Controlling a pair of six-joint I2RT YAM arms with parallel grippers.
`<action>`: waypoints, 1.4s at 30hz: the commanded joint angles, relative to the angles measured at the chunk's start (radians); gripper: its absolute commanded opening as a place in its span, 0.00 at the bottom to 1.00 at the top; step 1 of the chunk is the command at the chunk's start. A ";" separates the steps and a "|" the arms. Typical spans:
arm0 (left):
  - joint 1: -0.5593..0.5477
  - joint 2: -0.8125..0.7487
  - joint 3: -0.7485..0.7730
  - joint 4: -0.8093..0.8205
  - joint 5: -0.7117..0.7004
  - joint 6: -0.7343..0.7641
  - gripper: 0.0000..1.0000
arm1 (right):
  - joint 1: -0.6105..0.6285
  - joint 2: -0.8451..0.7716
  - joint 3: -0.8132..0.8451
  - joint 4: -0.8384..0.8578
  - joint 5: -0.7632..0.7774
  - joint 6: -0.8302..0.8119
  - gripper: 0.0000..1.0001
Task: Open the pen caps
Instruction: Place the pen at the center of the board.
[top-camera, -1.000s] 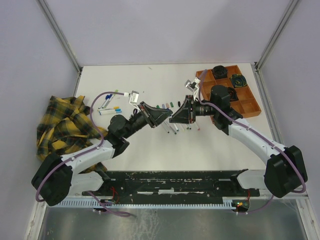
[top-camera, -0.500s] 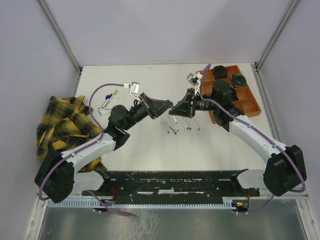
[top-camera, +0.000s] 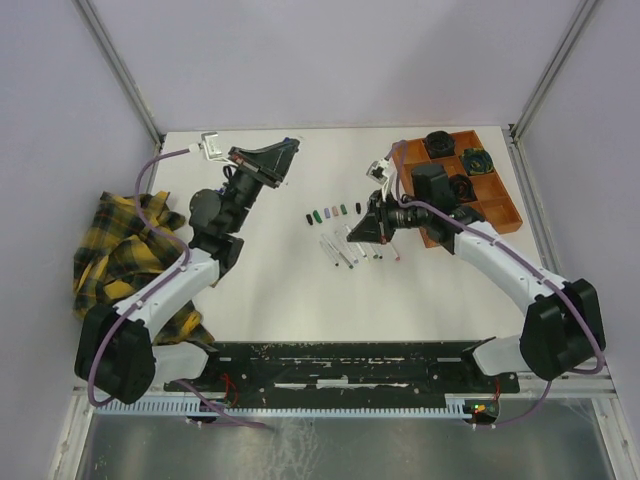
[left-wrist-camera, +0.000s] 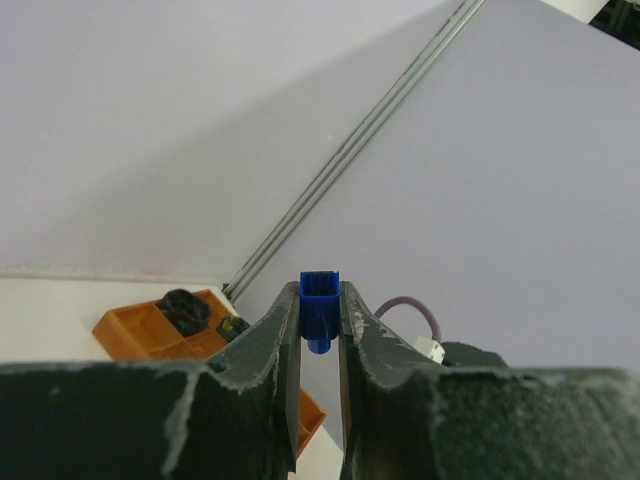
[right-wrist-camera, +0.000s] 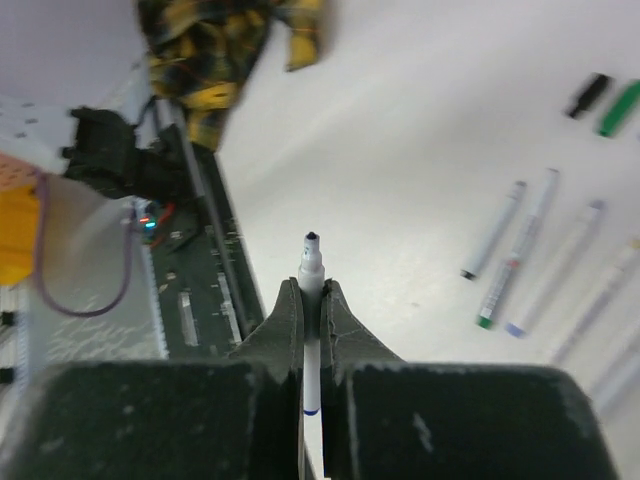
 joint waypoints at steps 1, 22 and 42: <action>-0.003 0.014 -0.057 -0.014 0.007 -0.059 0.03 | -0.055 0.036 0.102 -0.220 0.314 -0.258 0.00; -0.194 0.328 -0.005 -0.290 -0.096 -0.003 0.03 | -0.169 0.496 0.326 -0.468 0.778 -0.402 0.11; -0.258 0.551 0.243 -0.538 -0.155 0.027 0.03 | -0.225 0.584 0.359 -0.481 0.615 -0.296 0.27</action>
